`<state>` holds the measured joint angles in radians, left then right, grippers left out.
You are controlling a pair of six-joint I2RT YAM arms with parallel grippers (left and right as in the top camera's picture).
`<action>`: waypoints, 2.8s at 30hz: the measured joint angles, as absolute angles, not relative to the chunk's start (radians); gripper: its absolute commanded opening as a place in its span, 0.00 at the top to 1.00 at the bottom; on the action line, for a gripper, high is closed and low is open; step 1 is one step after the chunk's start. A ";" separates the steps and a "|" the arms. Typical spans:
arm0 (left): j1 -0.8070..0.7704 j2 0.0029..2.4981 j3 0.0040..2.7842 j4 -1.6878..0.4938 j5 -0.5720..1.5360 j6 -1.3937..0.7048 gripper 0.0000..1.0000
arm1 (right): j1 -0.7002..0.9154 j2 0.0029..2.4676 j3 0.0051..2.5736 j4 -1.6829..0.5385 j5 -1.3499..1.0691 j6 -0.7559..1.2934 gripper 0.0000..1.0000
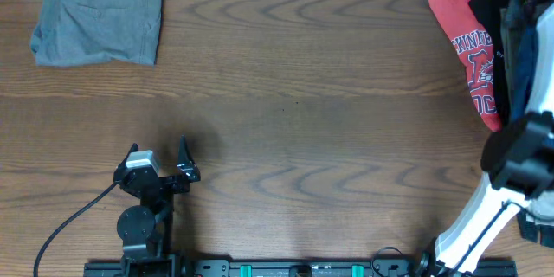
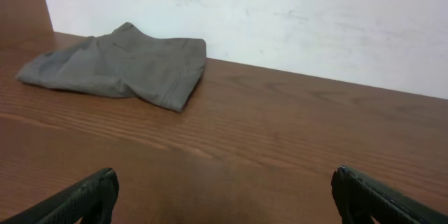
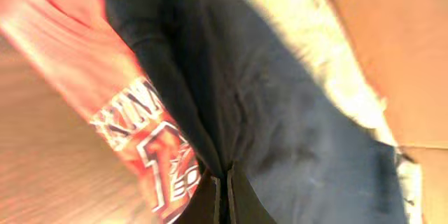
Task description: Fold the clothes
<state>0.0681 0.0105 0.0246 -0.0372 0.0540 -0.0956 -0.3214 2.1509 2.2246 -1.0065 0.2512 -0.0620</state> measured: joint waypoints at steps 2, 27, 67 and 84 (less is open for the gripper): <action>0.068 0.010 0.024 -0.037 0.054 -0.096 0.02 | -0.307 2.102 2.225 -1.024 0.234 -0.059 0.99; 0.068 0.010 0.025 -0.037 0.054 -0.096 0.02 | 0.482 2.025 2.010 -0.937 -0.068 0.099 0.76; 0.068 0.010 0.024 -0.037 0.054 -0.096 0.02 | -0.017 1.910 1.506 -1.206 0.011 0.312 0.01; 0.068 0.010 0.024 -0.037 0.054 -0.096 0.02 | -0.016 1.894 1.159 -0.817 -0.174 0.331 0.27</action>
<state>0.0681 0.0101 0.0242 -0.0372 0.0540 -0.0956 -0.0158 1.8938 1.1591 -0.8165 -0.1741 0.3305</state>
